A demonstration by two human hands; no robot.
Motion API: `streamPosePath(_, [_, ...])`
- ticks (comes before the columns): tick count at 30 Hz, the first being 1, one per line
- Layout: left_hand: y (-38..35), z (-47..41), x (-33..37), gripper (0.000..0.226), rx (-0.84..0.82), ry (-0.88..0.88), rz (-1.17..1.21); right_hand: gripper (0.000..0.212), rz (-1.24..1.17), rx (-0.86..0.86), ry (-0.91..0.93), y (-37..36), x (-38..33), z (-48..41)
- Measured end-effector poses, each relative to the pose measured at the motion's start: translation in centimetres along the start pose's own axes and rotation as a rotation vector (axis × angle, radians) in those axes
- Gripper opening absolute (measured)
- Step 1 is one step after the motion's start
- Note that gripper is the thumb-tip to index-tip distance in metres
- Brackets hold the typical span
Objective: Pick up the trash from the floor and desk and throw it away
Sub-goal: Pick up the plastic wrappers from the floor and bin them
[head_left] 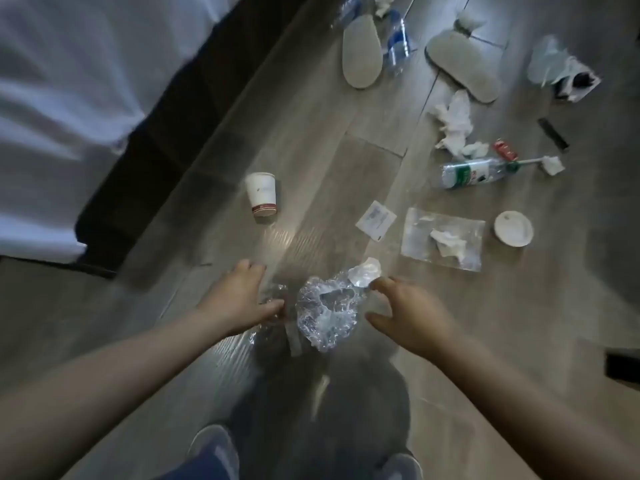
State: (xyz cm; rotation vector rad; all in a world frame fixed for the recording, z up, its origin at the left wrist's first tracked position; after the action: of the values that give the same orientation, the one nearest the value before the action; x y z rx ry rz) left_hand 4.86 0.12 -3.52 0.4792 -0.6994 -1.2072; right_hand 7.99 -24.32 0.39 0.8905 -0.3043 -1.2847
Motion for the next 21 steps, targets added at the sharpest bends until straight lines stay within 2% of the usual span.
streamPosePath(4, [-2.9,-5.6,-1.2,0.069,-0.006,-0.033,-0.03,0.049,0.076,0.102,0.065,-1.9,1.0,-5.4])
streamPosePath(8, [-6.3,-8.6,-2.4,0.089,-0.042,-0.016,-0.062,0.049,0.147,0.168,0.107,-2.9,1.8,-8.3])
streamPosePath(11, [-7.5,-8.8,-3.1,0.102,-0.026,0.051,0.022,0.048,0.171,0.187,0.105,-3.8,2.0,-8.6])
streamPosePath(16, [-8.7,-8.2,-3.7,0.128,-0.041,0.201,0.048,0.061,0.083,0.11,0.012,-6.0,3.5,-8.3])
streamPosePath(19, [-9.5,-8.5,-4.0,0.137,-0.036,0.206,0.089,0.08,-0.007,-0.031,-0.062,-7.6,5.3,-9.2])
streamPosePath(21, [-10.1,-8.6,-4.1,0.143,-0.016,0.193,0.125,0.09,-0.071,-0.062,-0.079,-8.1,6.2,-9.5])
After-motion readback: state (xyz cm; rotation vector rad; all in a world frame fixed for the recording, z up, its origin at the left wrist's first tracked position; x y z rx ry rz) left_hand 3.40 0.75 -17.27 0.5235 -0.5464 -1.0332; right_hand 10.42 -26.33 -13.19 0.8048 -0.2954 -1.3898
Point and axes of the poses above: each hand's wrist, its own z-axis away from the middle knuckle, its own y-axis out of the back of the hand, x = y × z, the point moved 6 cm from there along -z, towards the middle knuckle, and after that the axes turned 9 degrees about -x, right-handed, at the moved point
